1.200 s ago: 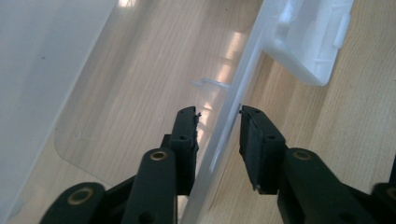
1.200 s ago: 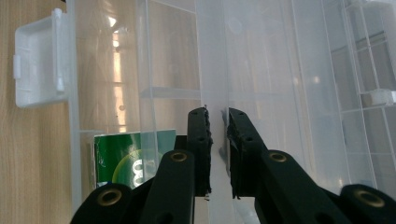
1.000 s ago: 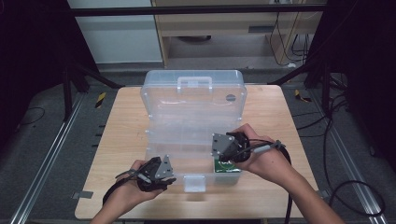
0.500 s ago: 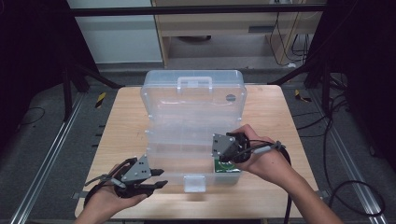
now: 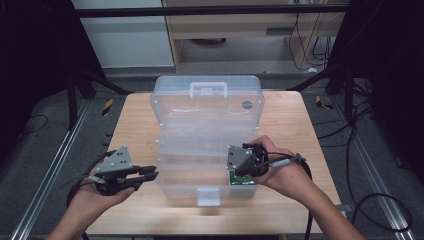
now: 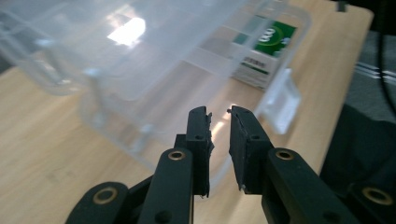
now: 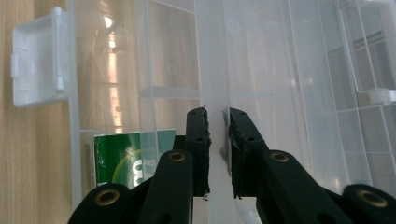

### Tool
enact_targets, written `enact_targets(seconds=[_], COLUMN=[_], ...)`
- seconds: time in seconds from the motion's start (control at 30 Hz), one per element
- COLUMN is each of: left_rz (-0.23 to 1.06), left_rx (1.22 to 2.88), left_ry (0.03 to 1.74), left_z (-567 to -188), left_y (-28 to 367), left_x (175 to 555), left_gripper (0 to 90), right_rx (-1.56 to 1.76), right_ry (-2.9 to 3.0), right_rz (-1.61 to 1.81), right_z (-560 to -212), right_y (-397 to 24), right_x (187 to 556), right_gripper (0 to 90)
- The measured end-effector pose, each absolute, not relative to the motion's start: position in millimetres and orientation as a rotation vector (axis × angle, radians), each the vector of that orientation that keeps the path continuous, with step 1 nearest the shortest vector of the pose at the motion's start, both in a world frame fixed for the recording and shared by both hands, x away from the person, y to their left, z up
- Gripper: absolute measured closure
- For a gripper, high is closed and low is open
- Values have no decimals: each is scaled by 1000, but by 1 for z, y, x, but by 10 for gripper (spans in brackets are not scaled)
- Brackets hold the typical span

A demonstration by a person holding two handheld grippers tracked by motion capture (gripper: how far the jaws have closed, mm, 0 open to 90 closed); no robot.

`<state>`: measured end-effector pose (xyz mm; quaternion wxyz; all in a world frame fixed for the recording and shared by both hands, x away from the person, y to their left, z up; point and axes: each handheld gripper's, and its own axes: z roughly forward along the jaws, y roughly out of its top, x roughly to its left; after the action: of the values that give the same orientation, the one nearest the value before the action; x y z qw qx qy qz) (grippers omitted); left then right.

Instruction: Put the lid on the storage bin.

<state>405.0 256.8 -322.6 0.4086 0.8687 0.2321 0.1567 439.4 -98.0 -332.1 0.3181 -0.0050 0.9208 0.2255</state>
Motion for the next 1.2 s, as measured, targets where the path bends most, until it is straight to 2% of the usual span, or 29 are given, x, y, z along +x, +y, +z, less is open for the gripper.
enact_targets(seconds=[0.3, 0.7, 1.2], left_rz=[400, 363, 312], left_rx=[2061, 2009, 1983], left_ry=[672, 730, 798], left_z=[-298, -294, -293], left_y=[273, 267, 260], left_x=[428, 458, 489], left_gripper=[839, 893, 898], right_rx=[-19, -17, -32], right_ry=[2411, 2411, 2415], right_rz=[585, 588, 580], right_z=[-334, -337, -339], right_y=[-97, -98, -98], right_x=[436, 433, 429], right_gripper=[791, 795, 795])
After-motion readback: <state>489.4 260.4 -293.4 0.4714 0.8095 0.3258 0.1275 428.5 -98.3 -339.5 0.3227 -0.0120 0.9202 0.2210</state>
